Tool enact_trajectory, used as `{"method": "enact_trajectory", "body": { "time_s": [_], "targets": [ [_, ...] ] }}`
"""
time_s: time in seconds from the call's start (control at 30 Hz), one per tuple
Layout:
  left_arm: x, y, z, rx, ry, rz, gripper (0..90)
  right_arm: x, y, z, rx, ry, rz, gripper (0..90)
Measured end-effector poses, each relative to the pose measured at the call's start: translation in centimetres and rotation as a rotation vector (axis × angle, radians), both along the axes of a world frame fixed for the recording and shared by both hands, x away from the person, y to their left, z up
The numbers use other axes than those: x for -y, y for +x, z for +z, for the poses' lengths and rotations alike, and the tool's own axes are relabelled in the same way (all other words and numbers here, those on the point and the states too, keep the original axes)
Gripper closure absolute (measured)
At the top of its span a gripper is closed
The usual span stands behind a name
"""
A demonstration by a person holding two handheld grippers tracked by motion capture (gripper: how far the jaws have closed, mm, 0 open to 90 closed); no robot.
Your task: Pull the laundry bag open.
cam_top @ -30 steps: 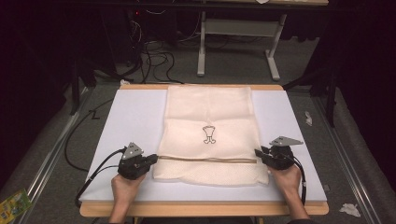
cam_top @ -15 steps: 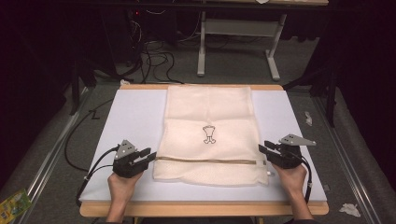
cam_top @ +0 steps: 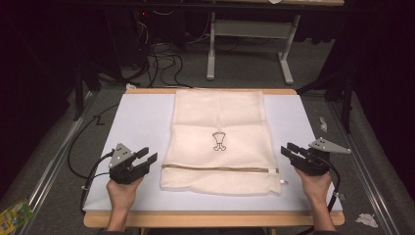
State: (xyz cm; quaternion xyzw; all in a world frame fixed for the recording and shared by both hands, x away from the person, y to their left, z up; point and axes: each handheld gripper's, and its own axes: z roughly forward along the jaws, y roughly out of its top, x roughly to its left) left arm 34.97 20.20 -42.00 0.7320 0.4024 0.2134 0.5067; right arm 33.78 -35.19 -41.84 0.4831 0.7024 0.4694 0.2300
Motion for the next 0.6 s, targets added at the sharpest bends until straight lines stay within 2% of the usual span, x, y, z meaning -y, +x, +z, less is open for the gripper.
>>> {"method": "enact_trajectory", "body": {
  "time_s": [0.23,0.33,0.5,0.6],
  "targets": [
    [-1.1,0.0,0.7,0.033,-0.023,0.041,56.1,0.5,-0.1,0.8,0.036,0.015,-0.015,63.4],
    [-1.8,-0.2,1.1,0.064,-0.038,0.063,55.9,0.9,-0.4,1.1,0.051,0.021,-0.032,63.7],
    [-2.9,-0.3,1.4,0.075,-0.053,0.100,55.5,1.9,-1.1,1.6,0.106,0.030,-0.075,64.4],
    [-3.2,-0.3,1.4,0.077,-0.055,0.106,55.5,2.3,-1.3,1.8,0.113,0.029,-0.086,64.7]
  ]
}}
